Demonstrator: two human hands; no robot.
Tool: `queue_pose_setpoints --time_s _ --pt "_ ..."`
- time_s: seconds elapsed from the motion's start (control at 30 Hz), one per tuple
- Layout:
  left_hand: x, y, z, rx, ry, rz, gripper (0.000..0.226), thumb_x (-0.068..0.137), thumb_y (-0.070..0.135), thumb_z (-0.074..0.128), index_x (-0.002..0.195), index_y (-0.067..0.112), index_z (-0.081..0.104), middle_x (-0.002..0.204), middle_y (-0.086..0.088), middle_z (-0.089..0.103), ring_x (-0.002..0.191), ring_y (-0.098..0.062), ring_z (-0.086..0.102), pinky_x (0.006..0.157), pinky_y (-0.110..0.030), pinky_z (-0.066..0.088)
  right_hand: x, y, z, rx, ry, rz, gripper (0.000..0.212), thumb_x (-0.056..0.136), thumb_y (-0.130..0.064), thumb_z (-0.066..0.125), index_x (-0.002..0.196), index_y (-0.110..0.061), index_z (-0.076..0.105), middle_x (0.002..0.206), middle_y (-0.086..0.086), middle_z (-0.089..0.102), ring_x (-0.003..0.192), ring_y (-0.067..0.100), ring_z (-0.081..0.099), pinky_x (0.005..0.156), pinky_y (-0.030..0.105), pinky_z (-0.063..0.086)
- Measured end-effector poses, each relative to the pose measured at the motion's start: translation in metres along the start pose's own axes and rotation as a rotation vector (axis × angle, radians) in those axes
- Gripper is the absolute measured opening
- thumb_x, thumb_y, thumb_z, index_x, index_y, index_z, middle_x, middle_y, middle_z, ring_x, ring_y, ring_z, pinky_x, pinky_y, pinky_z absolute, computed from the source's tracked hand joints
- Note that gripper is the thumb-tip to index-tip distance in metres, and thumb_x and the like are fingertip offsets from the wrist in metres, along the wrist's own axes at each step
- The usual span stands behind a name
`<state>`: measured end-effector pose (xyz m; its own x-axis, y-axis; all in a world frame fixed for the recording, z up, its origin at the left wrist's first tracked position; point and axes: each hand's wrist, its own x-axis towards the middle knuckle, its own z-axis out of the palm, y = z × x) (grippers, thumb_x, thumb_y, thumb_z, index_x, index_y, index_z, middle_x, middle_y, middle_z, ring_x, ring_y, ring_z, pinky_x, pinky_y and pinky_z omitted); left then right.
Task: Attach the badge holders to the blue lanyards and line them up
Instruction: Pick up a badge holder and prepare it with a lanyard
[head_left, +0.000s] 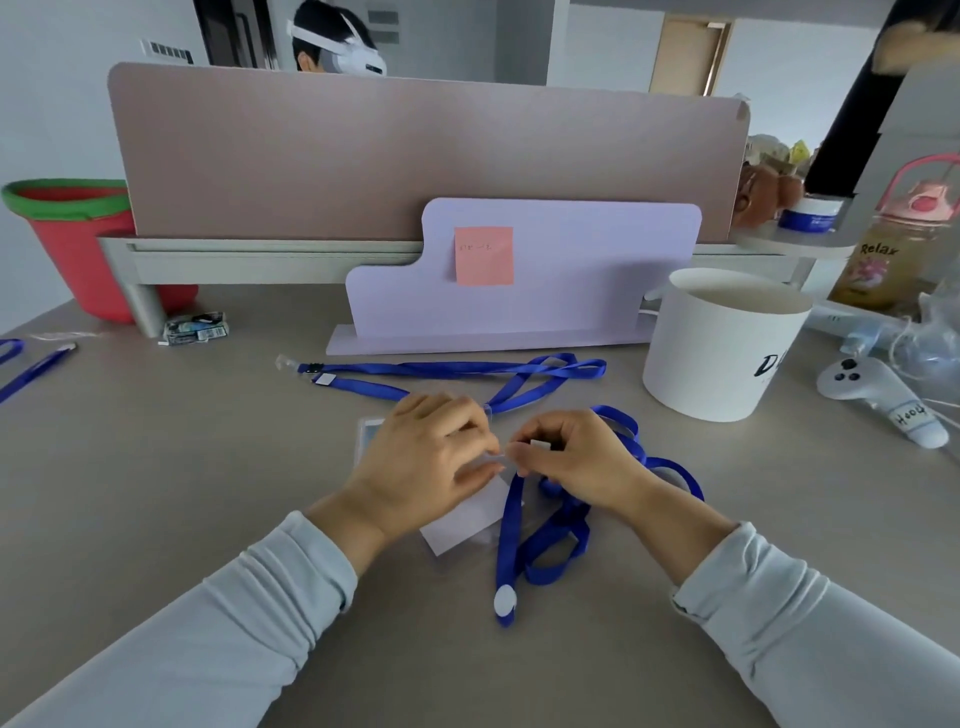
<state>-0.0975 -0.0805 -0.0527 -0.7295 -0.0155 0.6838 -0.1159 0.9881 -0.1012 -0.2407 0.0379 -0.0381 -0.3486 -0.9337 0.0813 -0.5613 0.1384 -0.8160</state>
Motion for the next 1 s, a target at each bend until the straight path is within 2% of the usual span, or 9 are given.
queue_pose_setpoints --time_s 0.13,0.27,0.33,0.43,0.53,0.67,0.8,0.9,1.0 --pt "-0.001 0.007 -0.005 -0.047 -0.038 -0.079 0.025 0.081 0.037 0.052 0.074 0.021 0.07 0.074 0.007 0.064 0.062 -0.009 0.058 0.065 -0.02 0.039 -0.003 -0.001 -0.002 0.049 -0.071 0.009 0.012 0.09 -0.019 0.056 0.086 -0.022 0.066 0.073 -0.008 0.066 0.06 0.004 0.053 0.064 0.018 0.047" --pt "-0.002 0.007 -0.006 -0.052 -0.057 -0.136 0.027 0.079 0.039 0.051 0.073 0.02 0.069 0.071 0.008 0.065 0.059 -0.008 0.058 0.064 -0.018 0.039 -0.005 -0.002 -0.003 0.015 -0.092 -0.019 0.014 0.091 -0.017 0.054 0.086 -0.024 0.066 0.077 -0.008 0.067 0.069 0.011 0.056 0.073 0.027 0.051" --pt "-0.003 0.007 -0.006 -0.062 -0.061 -0.164 0.025 0.078 0.039 0.055 0.073 0.019 0.07 0.069 0.008 0.065 0.057 -0.009 0.058 0.065 -0.016 0.034 -0.005 -0.003 -0.003 0.012 -0.09 -0.041 0.014 0.091 -0.016 0.055 0.087 -0.025 0.066 0.078 -0.009 0.068 0.068 0.007 0.057 0.071 0.022 0.051" --pt "-0.005 0.009 -0.006 -0.067 -0.065 -0.181 0.014 0.071 0.031 0.071 0.071 0.017 0.071 0.066 0.006 0.067 0.055 -0.011 0.06 0.064 -0.019 0.039 -0.005 -0.002 -0.001 -0.021 -0.065 -0.083 0.014 0.09 -0.017 0.056 0.088 -0.026 0.066 0.078 -0.011 0.067 0.065 -0.002 0.056 0.067 0.011 0.048" --pt "-0.006 0.011 -0.008 -0.068 -0.099 -0.216 0.013 0.072 0.031 0.066 0.072 0.02 0.072 0.067 0.008 0.069 0.055 -0.008 0.061 0.064 -0.02 0.036 -0.005 0.0 0.004 -0.048 -0.029 -0.129 0.015 0.09 -0.015 0.057 0.086 -0.025 0.067 0.078 -0.013 0.066 0.068 -0.007 0.057 0.068 0.006 0.044" --pt "-0.007 0.016 -0.011 -0.169 -0.126 -0.303 0.028 0.079 0.038 0.051 0.078 0.022 0.074 0.071 0.01 0.07 0.06 -0.005 0.062 0.064 -0.02 0.041 -0.007 -0.002 0.009 -0.056 0.0 -0.169 0.023 0.088 -0.014 0.058 0.083 -0.035 0.065 0.076 -0.017 0.063 0.072 -0.007 0.056 0.07 0.004 0.043" --pt "-0.006 0.018 -0.014 -0.347 -0.09 -0.438 0.012 0.078 0.025 0.071 0.087 0.019 0.076 0.082 0.009 0.072 0.073 -0.003 0.064 0.067 -0.014 0.049 -0.006 -0.001 0.013 -0.091 0.059 -0.219 0.019 0.087 -0.013 0.06 0.089 -0.03 0.068 0.08 -0.018 0.061 0.083 -0.005 0.055 0.076 0.006 0.043" --pt "-0.006 0.018 -0.016 -0.462 -0.061 -0.603 0.017 0.076 0.025 0.074 0.092 0.019 0.074 0.086 0.01 0.071 0.079 0.0 0.063 0.073 -0.01 0.049 -0.005 0.0 0.015 -0.103 0.089 -0.238 0.017 0.087 -0.011 0.06 0.094 -0.022 0.071 0.08 -0.018 0.06 0.082 -0.004 0.055 0.075 0.006 0.043" --pt "-0.004 0.018 -0.02 -0.499 -0.066 -0.644 0.017 0.075 0.025 0.074 0.091 0.017 0.074 0.081 0.011 0.069 0.077 0.003 0.063 0.072 -0.004 0.045 -0.006 0.0 0.015 -0.103 0.1 -0.251 0.018 0.087 -0.01 0.061 0.095 -0.022 0.071 0.079 -0.02 0.06 0.081 -0.004 0.056 0.074 0.006 0.043"
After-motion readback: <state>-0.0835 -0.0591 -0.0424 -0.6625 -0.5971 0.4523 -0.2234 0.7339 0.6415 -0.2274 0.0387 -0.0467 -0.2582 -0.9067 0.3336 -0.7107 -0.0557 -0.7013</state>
